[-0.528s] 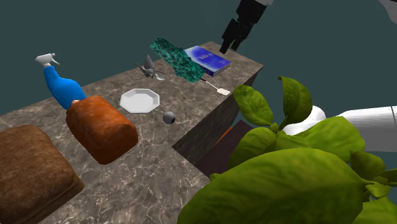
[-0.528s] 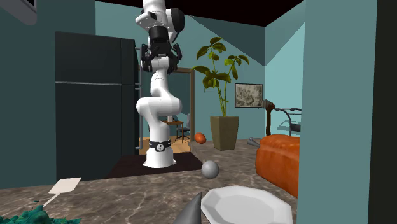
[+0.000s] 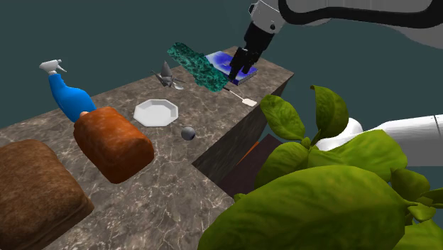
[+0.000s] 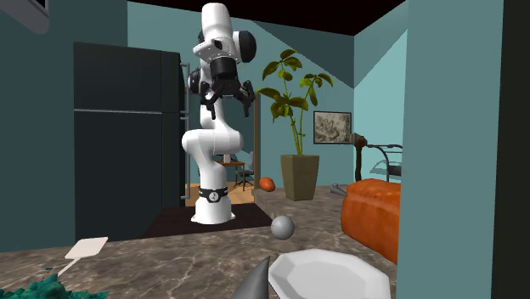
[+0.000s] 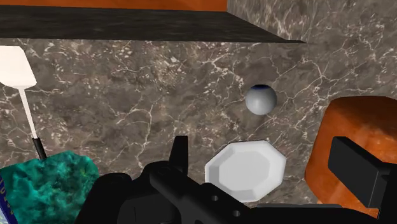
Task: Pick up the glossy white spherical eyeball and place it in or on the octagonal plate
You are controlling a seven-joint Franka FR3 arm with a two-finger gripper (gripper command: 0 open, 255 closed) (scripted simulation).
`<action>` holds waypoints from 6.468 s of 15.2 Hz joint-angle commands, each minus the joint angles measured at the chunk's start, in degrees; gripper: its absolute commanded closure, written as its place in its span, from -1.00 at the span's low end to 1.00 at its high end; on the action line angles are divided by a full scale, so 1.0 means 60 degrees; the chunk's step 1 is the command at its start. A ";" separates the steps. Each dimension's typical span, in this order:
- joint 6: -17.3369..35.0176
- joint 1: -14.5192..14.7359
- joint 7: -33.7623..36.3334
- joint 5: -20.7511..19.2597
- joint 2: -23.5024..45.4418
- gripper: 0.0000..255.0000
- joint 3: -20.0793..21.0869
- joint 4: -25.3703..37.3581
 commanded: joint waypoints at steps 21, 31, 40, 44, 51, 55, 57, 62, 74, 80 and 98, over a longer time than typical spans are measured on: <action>0.7946 0.0920 0.0610 0.0334 0.6330 -1.00 0.1745 -0.1131; 0.8978 0.0937 0.0760 0.0109 0.7516 -1.00 0.1768 -0.0979; 0.8976 0.0938 0.0762 0.0108 0.7515 1.00 0.1768 -0.0977; 0.8976 0.0937 0.0761 0.0109 0.7515 1.00 0.1767 -0.0978; 0.8252 0.0927 0.0752 0.0177 0.6857 1.00 0.1770 -0.0908; 0.7667 0.0922 0.0759 0.0207 0.6368 1.00 0.1758 -0.0809; 0.7374 0.0920 0.0765 0.0216 0.6137 1.00 0.1750 -0.0746; 0.6642 0.0915 0.0790 0.0223 0.5601 1.00 0.1722 -0.0548; 0.5527 0.0668 0.1049 -0.0800 0.9303 1.00 0.1464 0.4226; 0.4963 0.0732 0.1084 -0.1061 1.0932 1.00 0.1327 0.6405; 0.6142 0.0790 0.1073 -0.1149 1.1814 1.00 0.1262 0.6103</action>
